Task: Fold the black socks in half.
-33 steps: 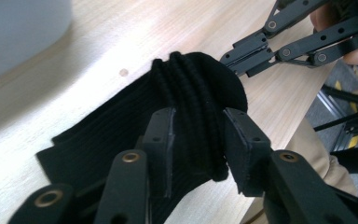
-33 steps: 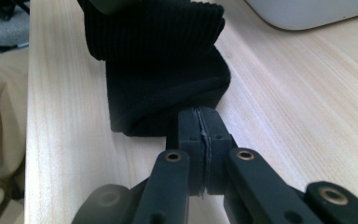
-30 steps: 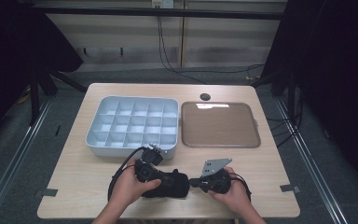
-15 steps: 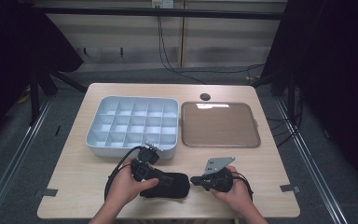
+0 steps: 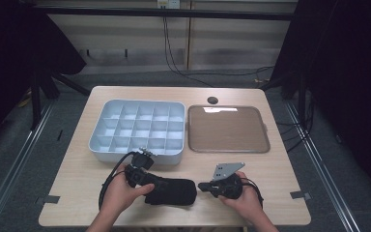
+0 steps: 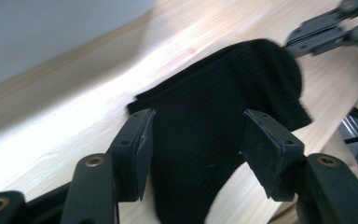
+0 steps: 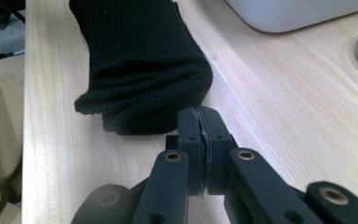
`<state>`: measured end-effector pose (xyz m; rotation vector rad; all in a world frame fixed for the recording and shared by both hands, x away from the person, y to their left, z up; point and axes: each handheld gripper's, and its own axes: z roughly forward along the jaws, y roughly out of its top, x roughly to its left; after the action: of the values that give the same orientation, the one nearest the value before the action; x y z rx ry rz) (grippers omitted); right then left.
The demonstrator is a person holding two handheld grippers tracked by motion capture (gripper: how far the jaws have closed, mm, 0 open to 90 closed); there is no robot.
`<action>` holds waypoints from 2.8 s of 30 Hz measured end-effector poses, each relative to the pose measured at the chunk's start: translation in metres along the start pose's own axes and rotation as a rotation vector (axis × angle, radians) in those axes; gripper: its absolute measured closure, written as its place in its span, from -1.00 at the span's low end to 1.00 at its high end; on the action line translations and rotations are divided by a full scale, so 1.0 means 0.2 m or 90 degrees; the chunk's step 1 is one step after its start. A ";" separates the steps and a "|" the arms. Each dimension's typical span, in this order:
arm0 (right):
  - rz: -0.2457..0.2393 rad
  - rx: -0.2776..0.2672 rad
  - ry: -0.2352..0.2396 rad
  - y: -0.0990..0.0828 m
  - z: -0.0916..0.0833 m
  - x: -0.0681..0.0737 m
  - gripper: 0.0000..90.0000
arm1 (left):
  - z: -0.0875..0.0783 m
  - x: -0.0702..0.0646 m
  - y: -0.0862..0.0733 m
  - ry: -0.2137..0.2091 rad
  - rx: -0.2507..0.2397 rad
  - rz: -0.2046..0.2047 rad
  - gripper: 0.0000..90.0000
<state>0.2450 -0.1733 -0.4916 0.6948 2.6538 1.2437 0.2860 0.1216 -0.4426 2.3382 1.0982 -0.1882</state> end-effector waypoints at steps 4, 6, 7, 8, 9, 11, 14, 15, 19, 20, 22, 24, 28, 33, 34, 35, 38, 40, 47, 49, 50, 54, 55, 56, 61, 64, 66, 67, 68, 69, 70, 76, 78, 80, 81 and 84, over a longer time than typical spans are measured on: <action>0.005 -0.004 0.002 0.00 -0.01 0.00 0.97 | 0.00 0.03 -0.04 0.021 0.001 -0.011 -0.04; 0.002 -0.005 0.003 0.00 -0.01 0.00 0.97 | 0.00 0.04 -0.06 0.031 -0.001 -0.019 -0.04; 0.002 -0.004 0.004 0.00 -0.01 0.00 0.97 | 0.00 0.04 -0.07 0.030 -0.001 -0.020 -0.04; 0.002 -0.006 0.005 0.01 -0.01 0.01 0.97 | 0.00 0.05 -0.07 0.033 0.002 -0.019 -0.04; -0.001 -0.003 0.008 0.01 0.00 0.01 0.97 | 0.00 0.05 -0.07 0.034 0.000 -0.026 -0.03; -0.004 -0.003 0.011 0.01 0.00 0.01 0.97 | 0.01 0.06 -0.08 0.042 -0.002 -0.032 -0.02; -0.005 -0.001 0.012 0.01 0.01 0.02 0.96 | 0.01 0.07 -0.08 0.037 -0.004 -0.040 0.01; -0.004 -0.002 0.014 0.01 0.01 0.02 0.96 | 0.01 0.07 -0.09 0.038 -0.004 -0.043 0.03; -0.005 -0.003 0.018 0.01 0.01 0.02 0.96 | 0.05 0.07 -0.09 0.037 0.004 -0.045 0.08; -0.004 -0.003 0.021 0.01 0.01 0.02 0.96 | 0.05 0.07 -0.09 0.037 0.005 -0.044 0.09; -0.007 0.000 0.022 0.01 0.01 0.02 0.97 | 0.06 0.07 -0.10 0.037 0.004 -0.046 0.13; -0.007 -0.002 0.023 0.01 0.01 0.02 0.97 | 0.06 0.07 -0.10 0.040 0.005 -0.046 0.16; -0.010 0.000 0.025 0.01 0.02 0.03 0.96 | 0.08 0.06 -0.11 0.046 0.006 -0.037 0.28; -0.011 -0.003 0.027 0.02 0.02 0.03 0.96 | 0.10 0.07 -0.11 0.050 0.006 -0.043 0.35; -0.013 -0.002 0.029 0.02 0.02 0.04 0.96 | 0.10 0.07 -0.11 0.053 0.006 -0.039 0.38; -0.015 -0.001 0.029 0.02 0.03 0.04 0.96 | 0.10 0.06 -0.11 0.053 0.008 -0.040 0.40; -0.017 0.003 0.034 0.02 0.04 0.04 0.96 | 0.11 0.07 -0.11 0.056 0.012 -0.038 0.45; -0.017 0.003 0.034 0.02 0.04 0.04 0.96 | 0.11 0.07 -0.10 0.056 0.011 -0.041 0.47; -0.006 0.004 0.038 0.00 0.05 0.03 0.96 | 0.11 0.06 -0.10 0.046 0.018 -0.054 0.70; -0.007 0.003 0.038 0.00 0.05 0.02 0.96 | 0.11 0.06 -0.09 0.048 0.018 -0.050 0.77; -0.009 0.002 0.037 0.00 0.05 0.02 0.96 | 0.11 0.06 -0.09 0.047 0.017 -0.051 0.82; -0.006 0.005 0.038 0.00 0.05 0.03 0.96 | 0.11 0.05 -0.09 0.049 0.021 -0.055 0.88; -0.006 0.005 0.039 0.00 0.05 0.03 0.96 | 0.11 0.05 -0.09 0.049 0.022 -0.056 0.88; -0.004 0.004 0.039 0.00 0.05 0.03 0.96 | 0.11 0.05 -0.09 0.049 0.023 -0.055 0.88; -0.003 0.003 0.043 0.00 0.06 0.02 0.96 | 0.09 0.06 -0.08 0.045 0.026 -0.061 0.89; -0.006 0.003 0.044 0.00 0.06 0.02 0.96 | 0.08 0.06 -0.08 0.038 0.025 -0.060 0.89; -0.008 0.003 0.045 0.00 0.06 0.02 0.96 | 0.07 0.06 -0.08 0.040 0.024 -0.059 0.89; -0.009 0.002 0.047 0.00 0.06 0.02 0.96 | 0.06 0.06 -0.08 0.038 0.027 -0.057 0.89; -0.006 0.004 0.047 0.00 0.06 0.02 0.96 | 0.06 0.05 -0.07 0.039 0.025 -0.058 0.89; -0.006 0.004 0.047 0.00 0.06 0.02 0.96 | 0.06 0.05 -0.07 0.040 0.025 -0.057 0.89; -0.005 0.004 0.048 0.01 0.06 0.02 0.96 | 0.06 0.05 -0.07 0.041 0.026 -0.056 0.89; -0.009 0.000 0.049 0.01 0.06 0.03 0.97 | 0.03 0.04 -0.06 0.032 0.024 -0.058 0.89; -0.006 0.000 0.049 0.01 0.06 0.03 0.97 | 0.03 0.04 -0.05 0.033 0.025 -0.055 0.89; -0.004 -0.001 0.049 0.01 0.06 0.03 0.97 | 0.02 0.03 -0.04 0.031 0.027 -0.052 0.89; -0.007 -0.002 0.049 0.01 0.06 0.03 0.97 | 0.02 0.03 -0.04 0.031 0.025 -0.052 0.89; -0.008 0.000 0.049 0.01 0.06 0.03 0.99 | 0.01 0.02 -0.03 0.032 0.025 -0.048 0.89</action>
<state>0.2448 -0.1610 -0.4975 0.6423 2.7150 1.2938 0.2841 0.1266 -0.4486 2.3487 1.2194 -0.1809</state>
